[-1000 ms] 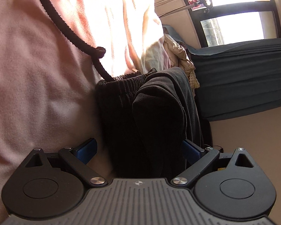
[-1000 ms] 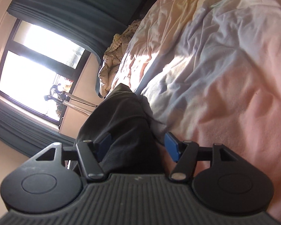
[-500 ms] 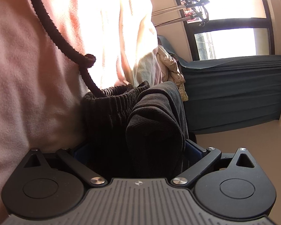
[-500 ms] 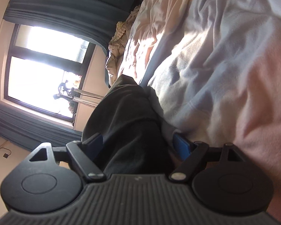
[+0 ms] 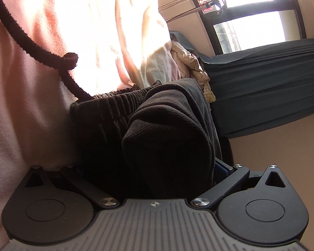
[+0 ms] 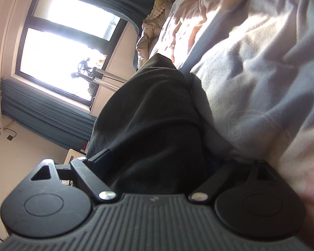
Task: Fold clothes
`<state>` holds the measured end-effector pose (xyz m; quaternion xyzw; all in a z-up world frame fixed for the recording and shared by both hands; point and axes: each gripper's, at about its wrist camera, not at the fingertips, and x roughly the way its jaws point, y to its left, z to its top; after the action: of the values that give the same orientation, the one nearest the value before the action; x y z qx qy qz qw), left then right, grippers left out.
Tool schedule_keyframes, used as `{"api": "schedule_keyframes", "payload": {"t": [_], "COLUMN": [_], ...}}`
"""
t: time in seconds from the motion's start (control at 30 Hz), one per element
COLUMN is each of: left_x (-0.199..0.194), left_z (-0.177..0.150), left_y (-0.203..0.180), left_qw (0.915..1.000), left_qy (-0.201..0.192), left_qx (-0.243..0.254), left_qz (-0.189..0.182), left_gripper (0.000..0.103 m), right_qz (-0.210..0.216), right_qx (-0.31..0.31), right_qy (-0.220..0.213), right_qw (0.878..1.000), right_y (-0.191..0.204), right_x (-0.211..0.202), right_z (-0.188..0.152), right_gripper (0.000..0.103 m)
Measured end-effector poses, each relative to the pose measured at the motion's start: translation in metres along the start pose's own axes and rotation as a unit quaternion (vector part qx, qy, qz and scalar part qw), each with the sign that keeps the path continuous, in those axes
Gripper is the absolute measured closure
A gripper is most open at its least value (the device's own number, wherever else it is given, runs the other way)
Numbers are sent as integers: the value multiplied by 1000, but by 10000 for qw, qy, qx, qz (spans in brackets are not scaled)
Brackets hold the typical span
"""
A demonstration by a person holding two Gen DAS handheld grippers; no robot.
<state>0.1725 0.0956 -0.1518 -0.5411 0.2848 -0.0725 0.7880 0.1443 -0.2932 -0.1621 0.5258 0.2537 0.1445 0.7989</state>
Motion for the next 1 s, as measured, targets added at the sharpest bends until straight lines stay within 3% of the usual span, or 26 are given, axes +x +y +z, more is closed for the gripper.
{"api": "schedule_keyframes", "payload": {"t": [0.07,0.17,0.27,0.33,0.37,0.4,0.53,0.6,0.67,0.83,1.0], "left_x": [-5,6,20,25,25,25,13,1,-15,-46,-64], "left_z": [3,6,6,4,2,0,-4,-6,-10,-16,-40], "left_y": [-1,-8,-6,-10,-14,-17,-31,-47,-63,-92,-131], "left_qw": [9994,9994,9993,9974,9955,9933,9876,9836,9798,9823,9803], "left_qy": [-78,-59,11,-19,-54,-86,-185,-220,-264,-246,-206], "left_qx": [-60,239,338,574,765,941,1322,1573,1791,1709,1907], "left_qz": [-324,-234,165,425,550,666,829,857,853,721,470], "left_gripper": [7,7,7,14,22,26,48,54,55,57,57], "right_qz": [116,289,462,284,75,-75,-367,-425,-385,-188,-22], "right_qx": [-6,-14,-23,-65,-158,-262,-799,-976,-991,-990,-922], "right_qy": [34,85,136,219,242,252,106,9,-92,-317,-579], "right_qw": [9999,9995,9988,9993,9996,9993,9961,9943,9943,9944,9940], "right_y": [2,4,7,5,4,4,23,37,49,75,94], "right_x": [1,3,5,11,13,14,12,4,-6,-41,-80], "right_z": [0,0,0,-3,-5,-6,-13,-17,-21,-22,-2], "right_gripper": [14,14,15,27,45,52,64,69,71,71,72]}}
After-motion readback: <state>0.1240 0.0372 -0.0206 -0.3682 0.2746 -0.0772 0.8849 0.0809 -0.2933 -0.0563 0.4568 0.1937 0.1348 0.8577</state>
